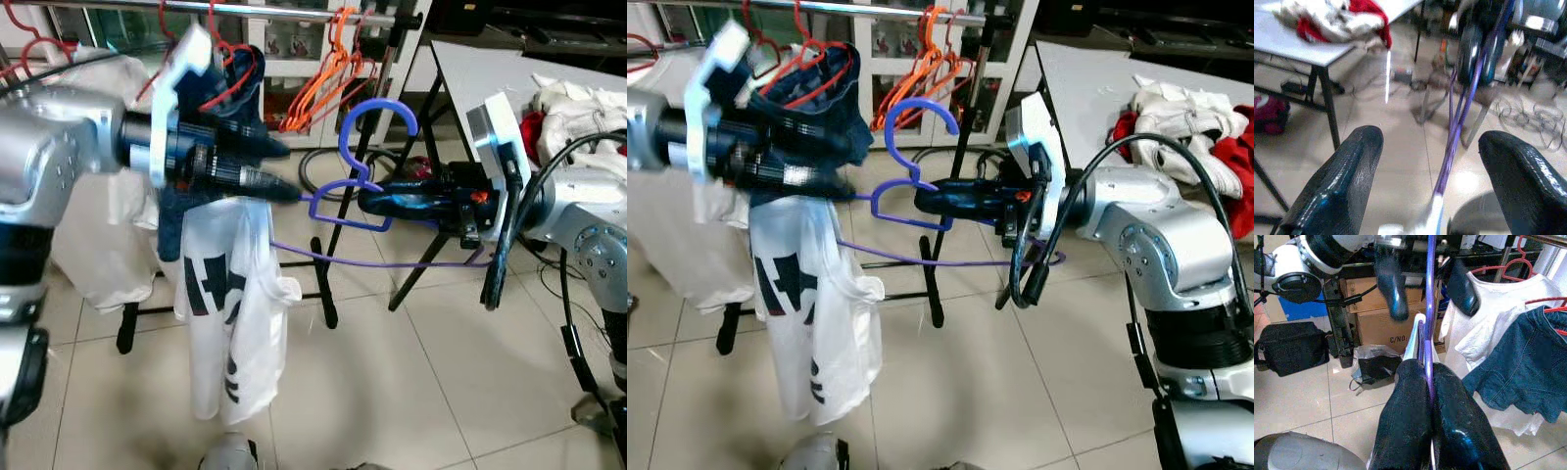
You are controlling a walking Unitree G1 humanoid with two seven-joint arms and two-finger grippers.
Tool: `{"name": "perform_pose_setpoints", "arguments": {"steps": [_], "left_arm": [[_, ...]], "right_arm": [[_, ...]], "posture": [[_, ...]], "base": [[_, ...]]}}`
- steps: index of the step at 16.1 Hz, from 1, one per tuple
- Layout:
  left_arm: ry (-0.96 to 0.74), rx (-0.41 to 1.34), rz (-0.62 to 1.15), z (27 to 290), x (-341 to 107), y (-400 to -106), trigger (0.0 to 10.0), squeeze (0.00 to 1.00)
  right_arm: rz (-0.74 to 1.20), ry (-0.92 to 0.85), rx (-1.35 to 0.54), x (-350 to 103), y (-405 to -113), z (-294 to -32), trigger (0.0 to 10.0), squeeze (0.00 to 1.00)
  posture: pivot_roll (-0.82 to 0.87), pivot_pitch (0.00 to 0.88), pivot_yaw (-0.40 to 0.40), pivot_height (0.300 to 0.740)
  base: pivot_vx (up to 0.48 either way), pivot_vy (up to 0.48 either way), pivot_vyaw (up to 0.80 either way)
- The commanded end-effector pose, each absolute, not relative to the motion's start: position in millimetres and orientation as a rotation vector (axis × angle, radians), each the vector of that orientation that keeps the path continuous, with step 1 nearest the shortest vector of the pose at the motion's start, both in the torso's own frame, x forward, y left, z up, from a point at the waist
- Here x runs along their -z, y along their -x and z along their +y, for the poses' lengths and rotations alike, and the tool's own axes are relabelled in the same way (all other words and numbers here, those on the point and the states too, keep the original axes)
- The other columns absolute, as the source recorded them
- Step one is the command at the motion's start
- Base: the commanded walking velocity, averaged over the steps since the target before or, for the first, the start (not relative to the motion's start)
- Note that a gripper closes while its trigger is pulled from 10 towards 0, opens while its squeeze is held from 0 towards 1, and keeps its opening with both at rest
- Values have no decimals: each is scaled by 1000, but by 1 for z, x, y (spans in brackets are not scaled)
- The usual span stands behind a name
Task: Hang hanger
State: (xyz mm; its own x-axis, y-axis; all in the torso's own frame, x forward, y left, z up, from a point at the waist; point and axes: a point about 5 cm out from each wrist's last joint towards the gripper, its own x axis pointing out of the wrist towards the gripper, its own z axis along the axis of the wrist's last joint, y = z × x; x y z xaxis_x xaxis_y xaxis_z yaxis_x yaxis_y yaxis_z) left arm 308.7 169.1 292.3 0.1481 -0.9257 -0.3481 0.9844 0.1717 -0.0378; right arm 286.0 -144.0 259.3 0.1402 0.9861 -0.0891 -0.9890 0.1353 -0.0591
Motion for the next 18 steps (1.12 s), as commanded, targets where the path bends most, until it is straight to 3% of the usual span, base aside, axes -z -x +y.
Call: {"name": "perform_pose_setpoints", "arguments": {"steps": [1,4,8,9,10,18], "left_arm": [[-283,1397,330,165,-290,-307,10000,0],[-400,1314,349,167,-274,-317,10000,0],[-392,1330,357,168,-275,-318,10000,0],[-383,1345,360,168,-275,-317,8941,0],[-367,1360,357,168,-276,-317,0,0],[-333,1443,364,167,-276,-312,0,0]], "right_arm": [[7,136,-1437,-267,-285,-145,0,0],[5,139,-1446,-268,-285,-144,0,0],[7,142,-1446,-267,-283,-145,0,0],[7,143,-1444,-267,-283,-146,0,0],[7,143,-1443,-267,-283,-146,0,0],[3,141,-1438,-268,-284,-148,0,0]], "posture": [[33,22,-83,740],[32,22,-82,740],[27,16,-74,740],[27,14,-72,740],[27,13,-71,740],[28,5,-71,740]], "base": [[0,0,0],[0,0,0],[0,0,0],[0,0,0],[0,0,0],[0,0,0]]}}
